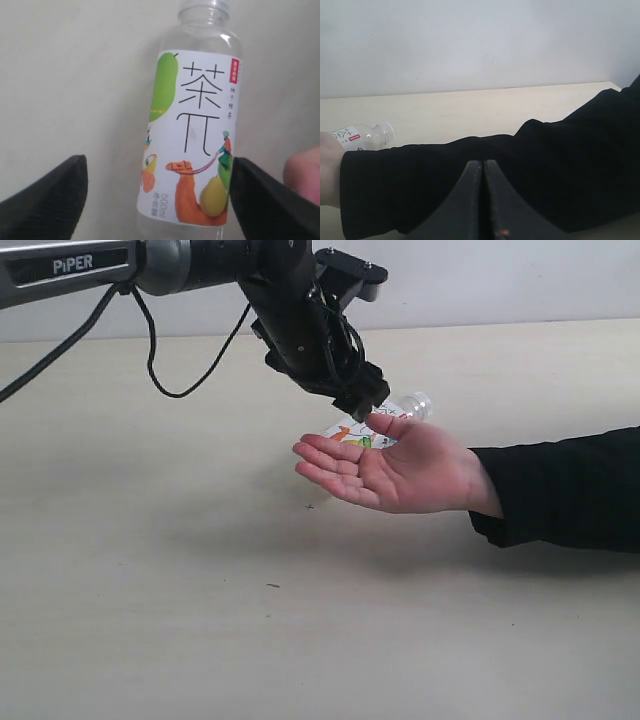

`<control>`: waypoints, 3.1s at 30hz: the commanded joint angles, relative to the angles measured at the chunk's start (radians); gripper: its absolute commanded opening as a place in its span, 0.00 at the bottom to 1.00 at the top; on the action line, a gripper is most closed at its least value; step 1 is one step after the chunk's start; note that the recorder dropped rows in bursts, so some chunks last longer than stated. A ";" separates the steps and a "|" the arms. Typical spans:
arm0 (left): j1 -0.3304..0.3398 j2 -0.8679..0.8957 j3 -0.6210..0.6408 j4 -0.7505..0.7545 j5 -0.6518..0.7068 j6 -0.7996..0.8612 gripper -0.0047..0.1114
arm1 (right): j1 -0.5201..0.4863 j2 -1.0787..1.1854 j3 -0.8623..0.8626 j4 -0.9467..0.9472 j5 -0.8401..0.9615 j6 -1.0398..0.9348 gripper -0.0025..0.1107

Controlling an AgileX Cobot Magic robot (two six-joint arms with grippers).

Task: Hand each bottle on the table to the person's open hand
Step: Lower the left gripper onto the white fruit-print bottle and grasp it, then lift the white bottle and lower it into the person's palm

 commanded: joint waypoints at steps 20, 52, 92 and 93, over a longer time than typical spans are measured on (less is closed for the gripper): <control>-0.004 0.072 -0.004 -0.183 -0.041 0.178 0.68 | -0.005 -0.006 0.005 -0.002 -0.008 0.002 0.02; -0.002 -0.001 -0.004 -0.107 -0.077 0.121 0.04 | -0.005 -0.006 0.005 -0.002 -0.008 0.002 0.02; -0.313 -0.237 0.138 0.271 0.188 -0.847 0.04 | -0.005 -0.006 0.005 -0.002 -0.005 0.002 0.02; -0.313 -0.237 0.140 0.272 0.184 -0.847 0.04 | -0.005 -0.006 0.005 -0.002 -0.005 0.002 0.02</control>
